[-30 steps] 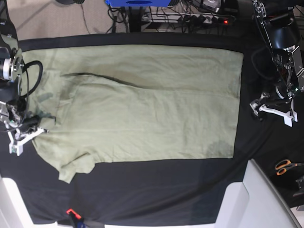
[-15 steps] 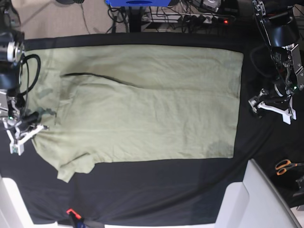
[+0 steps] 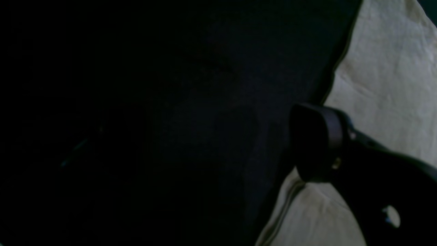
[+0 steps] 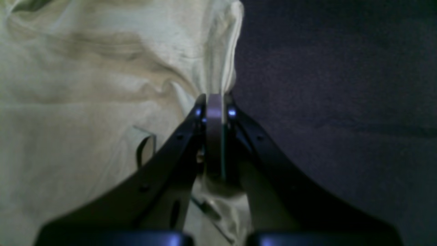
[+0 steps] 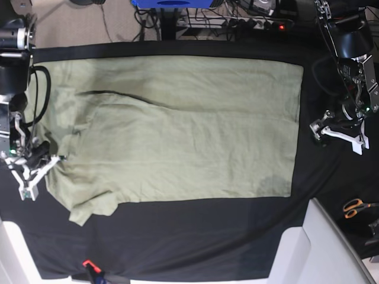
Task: Fold the T-shirt properly
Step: 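Grasp the sleeve with the right gripper and fold it inward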
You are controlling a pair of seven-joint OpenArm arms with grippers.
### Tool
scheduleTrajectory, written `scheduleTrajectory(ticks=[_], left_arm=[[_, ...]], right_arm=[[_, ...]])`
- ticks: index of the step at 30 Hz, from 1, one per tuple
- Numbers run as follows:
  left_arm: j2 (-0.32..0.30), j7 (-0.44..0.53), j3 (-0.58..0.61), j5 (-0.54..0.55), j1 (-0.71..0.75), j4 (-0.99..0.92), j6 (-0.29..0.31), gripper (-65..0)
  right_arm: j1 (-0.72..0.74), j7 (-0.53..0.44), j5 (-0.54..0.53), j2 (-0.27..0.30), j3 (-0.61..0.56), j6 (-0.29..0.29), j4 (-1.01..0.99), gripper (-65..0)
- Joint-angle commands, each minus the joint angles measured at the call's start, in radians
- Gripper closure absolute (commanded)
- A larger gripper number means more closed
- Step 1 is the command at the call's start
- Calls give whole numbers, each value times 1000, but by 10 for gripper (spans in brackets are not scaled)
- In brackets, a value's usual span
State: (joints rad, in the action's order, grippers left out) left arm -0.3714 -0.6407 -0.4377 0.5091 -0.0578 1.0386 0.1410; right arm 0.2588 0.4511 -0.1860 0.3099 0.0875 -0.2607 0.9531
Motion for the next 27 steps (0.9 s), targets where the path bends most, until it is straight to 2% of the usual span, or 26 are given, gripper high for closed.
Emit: scheduleTrajectory(ticks=[1,4,6,10,12,15,20,22,24,27], left_arm=[[-22,15,-5,9,-12,18,3,-650],[-22,15,-5,9,-12,18,3,-650],[-22,15,-5,9,-12,18,3,-650],[-22,15,-5,9,-12,18,3,-650],[-22,15,-5,9,-12,18,3,-650],[-21,15,-5,9,-12,16,3,-650],[-21,15,-5,9,-12,16,3,-650],[-21,15,-5,9,-12,16,3,-650],[-21,15,-5,9,-12,16,3,-650],[-21,15,-5,9,-12,16,3,-650]], right_arm=[[7,-2,-7,16,8,2,39,0],[-34,54,-7,13,74,-1,114,0],[-54,97,-7,-10,110,-7,160,0],[-88,182,-7,-21,163,-65,223,0],[-100,228,-7,-44,188,-90,235,0],[-129,274,-5,-62,231,-93,271,0],[-178,320,-5,-94,235,-84,364,-3],[-181,380,-5,-96,235,-84,399,-54],[-180,421,-5,-96,235,-84,442,-168],[-180,423,-4,-110,237,-84,521,-350]])
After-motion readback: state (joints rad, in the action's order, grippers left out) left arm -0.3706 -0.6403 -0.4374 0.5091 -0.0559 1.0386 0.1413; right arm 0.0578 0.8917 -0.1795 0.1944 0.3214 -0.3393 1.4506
